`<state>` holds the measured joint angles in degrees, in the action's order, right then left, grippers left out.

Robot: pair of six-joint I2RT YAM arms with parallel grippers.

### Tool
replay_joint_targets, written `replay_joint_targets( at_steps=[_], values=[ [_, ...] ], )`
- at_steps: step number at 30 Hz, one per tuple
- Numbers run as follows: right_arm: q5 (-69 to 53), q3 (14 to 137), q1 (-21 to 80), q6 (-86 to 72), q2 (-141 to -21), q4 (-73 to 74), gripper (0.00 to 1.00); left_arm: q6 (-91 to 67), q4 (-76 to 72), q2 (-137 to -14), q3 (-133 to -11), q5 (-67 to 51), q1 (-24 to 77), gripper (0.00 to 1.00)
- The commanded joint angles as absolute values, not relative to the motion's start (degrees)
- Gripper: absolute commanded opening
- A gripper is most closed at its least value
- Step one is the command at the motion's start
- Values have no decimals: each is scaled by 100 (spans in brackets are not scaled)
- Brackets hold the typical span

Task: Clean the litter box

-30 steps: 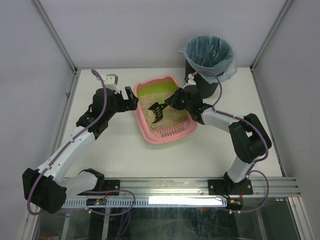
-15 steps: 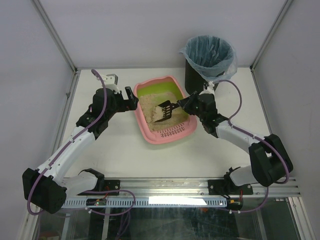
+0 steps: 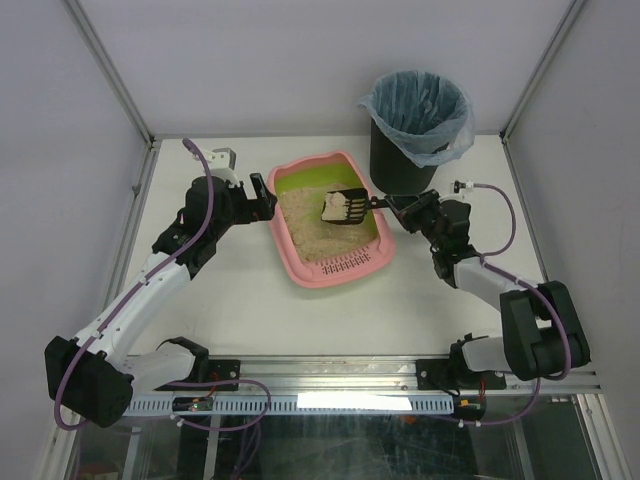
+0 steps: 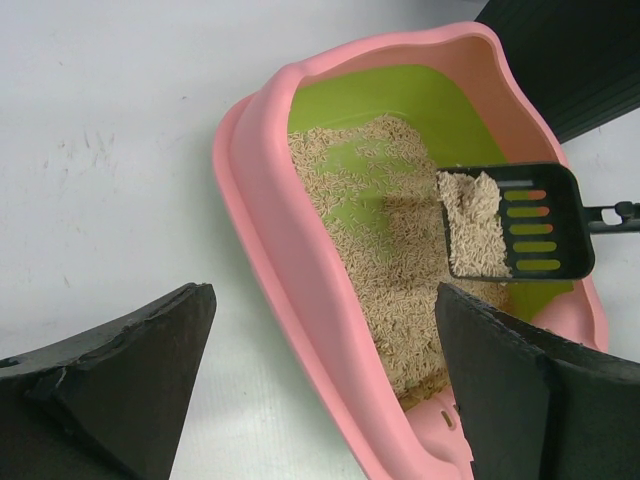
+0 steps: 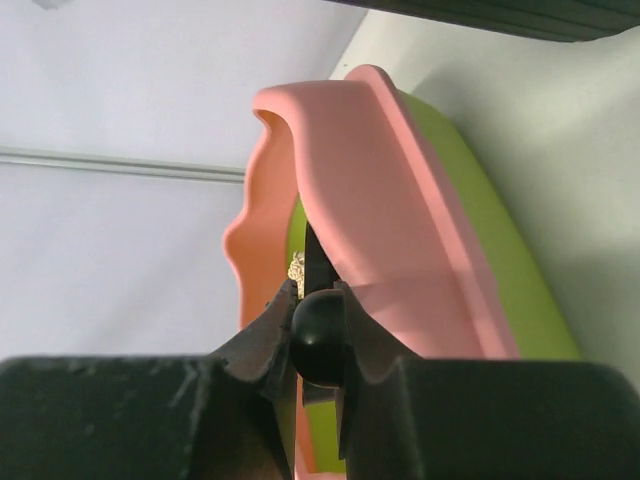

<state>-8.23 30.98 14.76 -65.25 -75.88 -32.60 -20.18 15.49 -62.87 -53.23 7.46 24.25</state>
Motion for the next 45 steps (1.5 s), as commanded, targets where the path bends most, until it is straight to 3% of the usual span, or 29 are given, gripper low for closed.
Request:
replay_joint_targets(
  at_steps=[1, 6, 11, 14, 26, 29, 33, 37, 41, 45],
  values=[
    [-1408, 3083, 1443, -7478, -7786, -4803, 0, -2087, 1433, -6101, -5465, 708, 2365, 97],
    [-1286, 2818, 1075, -7727, -7723, -4874, 0, -2083, 1442, -6064, -5472, 720, 2370, 97],
    [-1582, 3121, 1447, -7598, -7819, -5015, 0, -2087, 1407, -6119, -5496, 794, 2365, 97],
    [-1271, 2829, 1022, -7904, -7653, -4951, 0, -2097, 1459, -6163, -5597, 688, 2364, 96],
    [-1681, 3322, 1417, -7622, -7818, -4943, 0, -2121, 1397, -6093, -5485, 848, 2369, 97],
    [-1411, 3036, 1022, -7872, -7718, -4985, 0, -2096, 1490, -6112, -5569, 784, 2369, 96],
    [-1689, 3481, 1542, -7370, -7737, -4724, 0, -2114, 1373, -6072, -5476, 875, 2364, 97],
    [-1422, 3078, 1013, -7756, -7599, -4980, 0, -2093, 1478, -6110, -5590, 787, 2365, 97],
    [-1723, 3614, 1617, -7149, -7694, -4499, 0, -2139, 1343, -6109, -5503, 814, 2364, 98],
    [-1423, 3231, 1140, -7530, -7626, -4791, 0, -2129, 1433, -6148, -5611, 712, 2368, 96]
  ],
)
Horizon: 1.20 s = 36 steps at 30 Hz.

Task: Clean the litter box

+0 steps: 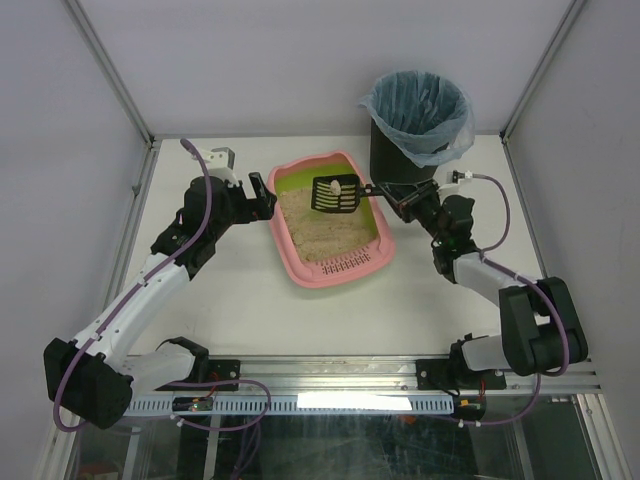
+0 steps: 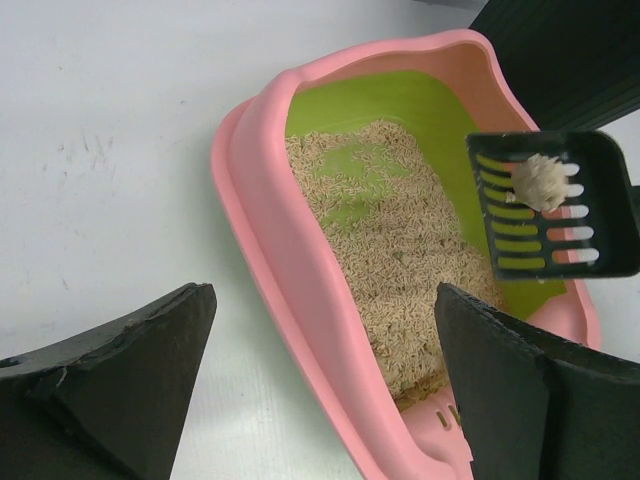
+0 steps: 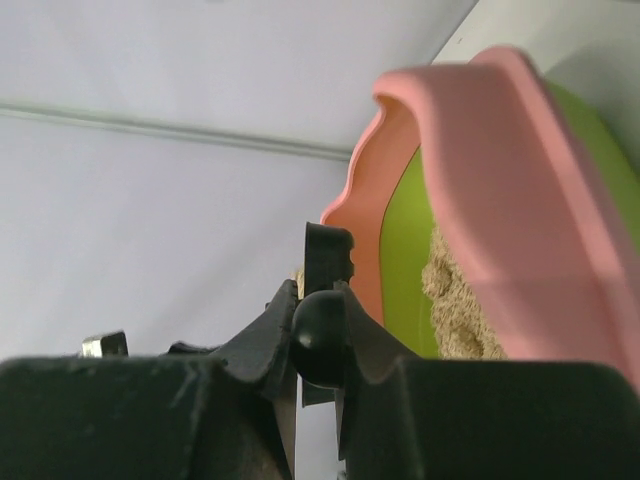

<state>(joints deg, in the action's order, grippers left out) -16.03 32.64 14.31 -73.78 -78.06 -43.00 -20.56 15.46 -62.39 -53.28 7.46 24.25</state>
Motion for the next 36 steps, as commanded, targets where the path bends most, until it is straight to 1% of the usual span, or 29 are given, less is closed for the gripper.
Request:
replay_joint_targets(
  at_steps=[1, 4, 8, 12, 15, 16, 19, 23, 27, 31, 34, 36],
  values=[
    [-1543, 3309, 1243, -7522, -7674, -4865, 0, -2161, 1392, -6110, -5561, 761, 2365, 97],
    [-1580, 3594, 1658, -7179, -7803, -4594, 0, -2168, 1307, -6142, -5543, 813, 2365, 97],
    [-1303, 3204, 1291, -7705, -7882, -5073, 0, -2141, 1384, -6149, -5693, 855, 2365, 96],
    [-1425, 3609, 1837, -7333, -8128, -4882, 0, -2164, 1258, -6122, -5639, 957, 2364, 97],
    [-1065, 3359, 1605, -7608, -8168, -5121, 0, -2111, 1376, -6167, -5792, 955, 2369, 96],
    [-1125, 3388, 1608, -7663, -8243, -5160, 0, -2111, 1382, -6137, -5800, 989, 2367, 96],
    [-1341, 3710, 1950, -7398, -8419, -5169, 0, -2098, 1338, -6123, -5790, 1107, 2364, 97],
    [-971, 3502, 1651, -7585, -8302, -5168, 0, -2039, 1503, -6174, -5990, 1152, 2367, 97],
    [-1152, 3820, 1971, -7306, -8402, -5071, 0, -2093, 1466, -6149, -6017, 1273, 2365, 98],
    [-769, 3484, 1685, -7492, -8274, -5059, 0, -2088, 1548, -6260, -6260, 1242, 2366, 97],
    [-1081, 3634, 1896, -7389, -8436, -5217, 0, -2108, 1547, -6336, -6313, 1190, 2370, 97],
    [-1053, 3612, 1908, -7325, -8389, -5112, 0, -2145, 1581, -6371, -6339, 1106, 2369, 97]
  ],
)
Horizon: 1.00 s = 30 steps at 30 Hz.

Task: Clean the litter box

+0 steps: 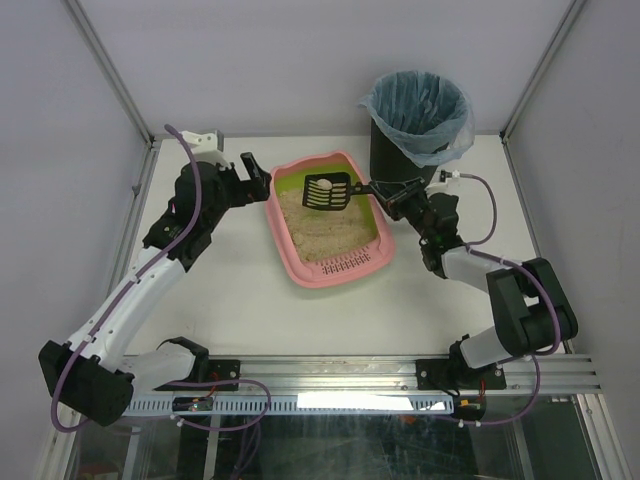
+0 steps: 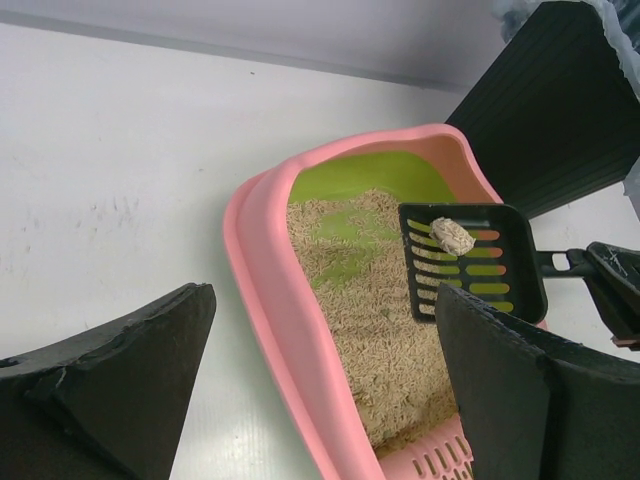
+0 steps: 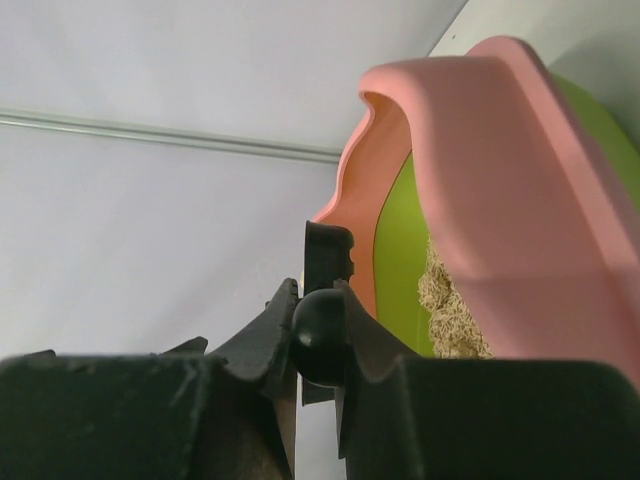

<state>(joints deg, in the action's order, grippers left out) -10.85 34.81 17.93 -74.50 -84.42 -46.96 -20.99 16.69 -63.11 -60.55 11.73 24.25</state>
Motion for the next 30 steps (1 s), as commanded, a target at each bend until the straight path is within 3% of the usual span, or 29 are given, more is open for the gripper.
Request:
replay_joint_targets(
  at_steps=[1, 14, 26, 30],
  values=[
    [-935, 3489, 1794, -7377, -8323, -5098, 0, -2182, 1608, -6349, -6322, 1074, 2365, 97],
    [-1498, 4058, 1777, -7111, -8355, -4633, 0, -2391, 1500, -5660, -5514, 1502, 2364, 99],
    [-1286, 3633, 1270, -7353, -7995, -4599, 0, -2304, 1428, -5732, -5453, 1411, 2365, 99],
    [-1581, 4048, 1668, -6967, -8091, -4285, 0, -2294, 1293, -5739, -5325, 1477, 2365, 99]
  ],
)
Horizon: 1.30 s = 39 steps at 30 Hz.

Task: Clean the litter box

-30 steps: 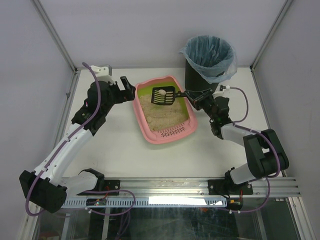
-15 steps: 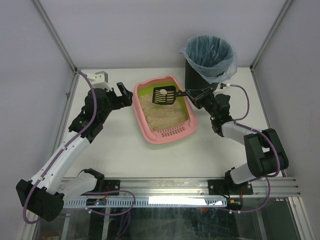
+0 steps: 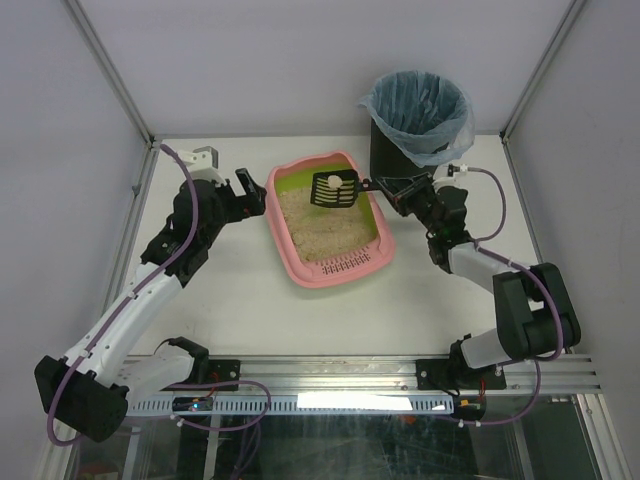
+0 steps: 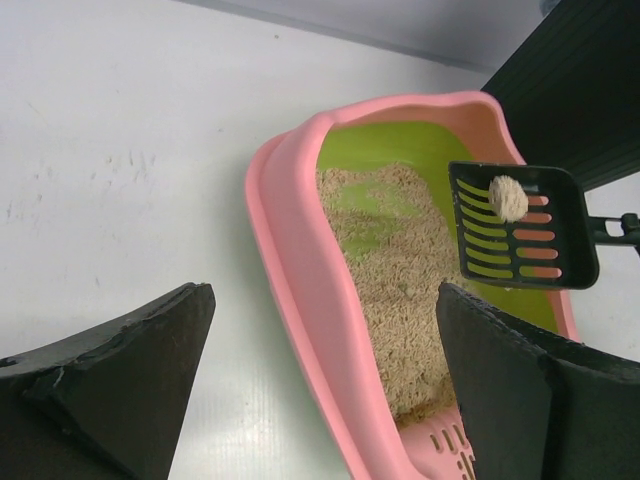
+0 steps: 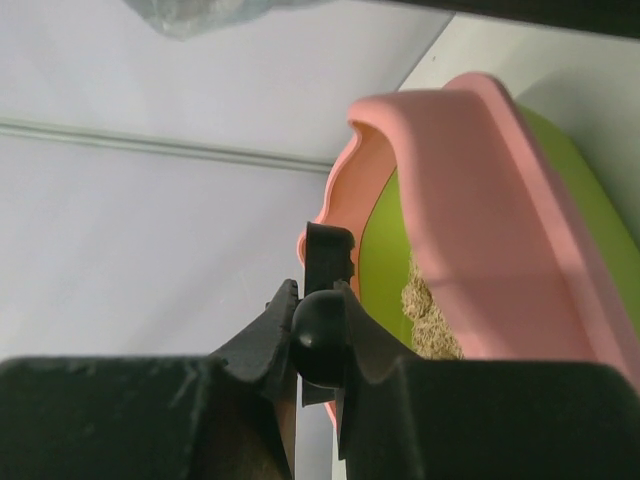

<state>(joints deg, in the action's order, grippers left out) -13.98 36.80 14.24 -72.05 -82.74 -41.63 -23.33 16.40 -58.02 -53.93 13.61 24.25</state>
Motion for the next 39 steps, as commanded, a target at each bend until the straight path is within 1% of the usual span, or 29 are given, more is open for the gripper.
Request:
replay_joint_targets(
  at_steps=[1, 3, 4, 8, 12, 16, 18, 20, 24, 27, 34, 39],
  values=[
    [-1428, 3986, 1572, -6952, -8029, -4220, 0, -2280, 1332, -5776, -5379, 1432, 2368, 99],
    [-1349, 3747, 1236, -7253, -7958, -4314, 0, -2263, 1380, -5773, -5434, 1396, 2365, 98],
    [-1429, 3658, 1189, -7392, -7972, -4596, 0, -2270, 1380, -5734, -5411, 1427, 2364, 99],
    [-1584, 3959, 1649, -7032, -7988, -4227, 0, -2216, 1243, -5694, -5275, 1509, 2364, 99],
    [-1407, 3582, 1238, -7463, -7990, -4630, 0, -2153, 1354, -5765, -5419, 1410, 2369, 99],
    [-1541, 3964, 1632, -6967, -7944, -4138, 0, -2166, 1297, -5732, -5341, 1504, 2363, 99],
    [-1353, 3838, 1379, -7159, -7857, -4141, 0, -2161, 1330, -5765, -5397, 1474, 2360, 99],
    [-1497, 3866, 1238, -7315, -7864, -4314, 0, -2182, 1346, -5696, -5372, 1503, 2364, 99],
    [-1580, 4239, 1237, -7303, -7673, -3929, 0, -2147, 1292, -5628, -5272, 1599, 2363, 99],
    [-1451, 4537, 1220, -7298, -7365, -3309, 0, -2132, 1327, -5630, -5266, 1631, 2365, 99],
    [-545, 5738, 906, -7415, -7237, -2117, 0, -2137, 1358, -5600, -5288, 1504, 2364, 99],
    [216, 6337, 568, -7295, -7362, -2022, 0, -2097, 1473, -5476, -5262, 1486, 2364, 99]
  ],
)
